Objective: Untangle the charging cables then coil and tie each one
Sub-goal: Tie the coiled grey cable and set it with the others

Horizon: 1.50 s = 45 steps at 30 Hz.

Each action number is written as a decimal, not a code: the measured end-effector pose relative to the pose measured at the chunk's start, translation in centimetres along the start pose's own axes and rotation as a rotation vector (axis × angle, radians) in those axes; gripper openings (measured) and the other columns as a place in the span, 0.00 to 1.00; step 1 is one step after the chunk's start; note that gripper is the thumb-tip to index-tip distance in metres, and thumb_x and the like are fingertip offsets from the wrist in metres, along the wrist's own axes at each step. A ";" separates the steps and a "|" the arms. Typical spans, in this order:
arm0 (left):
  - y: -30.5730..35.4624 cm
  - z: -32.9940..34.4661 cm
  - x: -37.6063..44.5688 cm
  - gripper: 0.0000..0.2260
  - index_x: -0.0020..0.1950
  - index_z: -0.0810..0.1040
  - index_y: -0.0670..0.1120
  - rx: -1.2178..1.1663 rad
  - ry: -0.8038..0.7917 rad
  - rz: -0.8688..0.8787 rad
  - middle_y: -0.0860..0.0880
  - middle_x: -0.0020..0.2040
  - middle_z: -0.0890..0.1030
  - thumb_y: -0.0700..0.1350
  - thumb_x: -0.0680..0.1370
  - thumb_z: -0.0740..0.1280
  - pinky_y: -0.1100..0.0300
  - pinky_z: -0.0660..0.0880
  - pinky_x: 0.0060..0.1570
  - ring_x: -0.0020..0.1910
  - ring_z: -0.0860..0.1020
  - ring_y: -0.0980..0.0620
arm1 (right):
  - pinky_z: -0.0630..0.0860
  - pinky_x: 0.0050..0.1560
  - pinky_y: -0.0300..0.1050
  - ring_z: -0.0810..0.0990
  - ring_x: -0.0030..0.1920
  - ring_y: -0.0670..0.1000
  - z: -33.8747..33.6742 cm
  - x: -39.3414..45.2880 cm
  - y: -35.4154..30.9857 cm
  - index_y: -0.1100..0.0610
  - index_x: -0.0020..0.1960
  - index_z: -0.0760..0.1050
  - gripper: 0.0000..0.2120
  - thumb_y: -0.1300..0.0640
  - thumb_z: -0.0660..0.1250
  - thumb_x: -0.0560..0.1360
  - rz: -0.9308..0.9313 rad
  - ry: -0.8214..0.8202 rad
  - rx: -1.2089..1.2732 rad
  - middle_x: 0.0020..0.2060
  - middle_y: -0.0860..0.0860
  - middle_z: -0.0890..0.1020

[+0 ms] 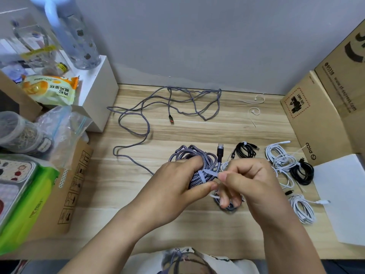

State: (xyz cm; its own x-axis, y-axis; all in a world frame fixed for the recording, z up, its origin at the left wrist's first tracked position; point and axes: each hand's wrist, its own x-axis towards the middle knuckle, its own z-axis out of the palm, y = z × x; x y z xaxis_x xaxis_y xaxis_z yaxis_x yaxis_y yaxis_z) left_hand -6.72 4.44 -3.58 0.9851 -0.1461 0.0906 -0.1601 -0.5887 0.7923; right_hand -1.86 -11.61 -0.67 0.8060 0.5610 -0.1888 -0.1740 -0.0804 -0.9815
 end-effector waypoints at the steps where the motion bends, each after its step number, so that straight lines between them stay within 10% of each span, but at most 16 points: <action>1: 0.0 0.0 0.0 0.16 0.35 0.56 0.56 0.024 -0.005 0.008 0.54 0.28 0.64 0.62 0.73 0.60 0.66 0.57 0.28 0.30 0.64 0.60 | 0.66 0.22 0.33 0.69 0.17 0.47 0.0 0.0 0.0 0.55 0.21 0.74 0.11 0.50 0.67 0.58 0.013 0.003 -0.005 0.17 0.54 0.75; 23: -1.0 0.9 -0.2 0.14 0.40 0.56 0.55 0.360 -0.062 0.076 0.54 0.33 0.69 0.58 0.73 0.60 0.59 0.55 0.31 0.36 0.73 0.49 | 0.65 0.24 0.32 0.72 0.22 0.45 0.2 0.3 1.0 0.56 0.26 0.74 0.16 0.60 0.73 0.71 0.257 -0.089 -0.172 0.20 0.52 0.76; 27: -1.4 1.0 -0.1 0.14 0.41 0.61 0.53 0.378 -0.108 0.009 0.54 0.38 0.70 0.63 0.74 0.57 0.56 0.55 0.38 0.45 0.74 0.48 | 0.71 0.34 0.43 0.75 0.31 0.44 0.7 0.1 2.5 0.48 0.40 0.75 0.13 0.47 0.76 0.62 -0.039 0.251 -0.623 0.31 0.44 0.77; 32: -1.8 1.6 0.1 0.11 0.45 0.61 0.54 0.385 -0.214 -0.017 0.51 0.47 0.79 0.56 0.75 0.62 0.56 0.56 0.39 0.50 0.75 0.49 | 0.61 0.47 0.42 0.72 0.41 0.42 0.9 0.5 3.3 0.46 0.36 0.78 0.10 0.41 0.64 0.64 -0.363 0.138 -1.039 0.35 0.42 0.75; 45: -2.2 1.2 0.7 0.14 0.42 0.72 0.53 -0.084 -0.414 -0.080 0.57 0.35 0.77 0.53 0.66 0.76 0.61 0.70 0.38 0.37 0.74 0.59 | 0.60 0.52 0.44 0.71 0.45 0.38 1.7 0.0 5.0 0.47 0.39 0.73 0.02 0.50 0.65 0.70 -0.442 0.141 -0.725 0.41 0.38 0.75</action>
State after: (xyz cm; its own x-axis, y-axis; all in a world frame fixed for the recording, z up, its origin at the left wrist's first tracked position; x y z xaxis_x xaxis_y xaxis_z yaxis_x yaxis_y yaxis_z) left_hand -5.79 4.70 -5.95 0.8834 -0.4194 -0.2091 -0.0621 -0.5471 0.8348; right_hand -3.63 -10.61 -5.53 0.7856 0.5611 0.2608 0.5384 -0.4122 -0.7350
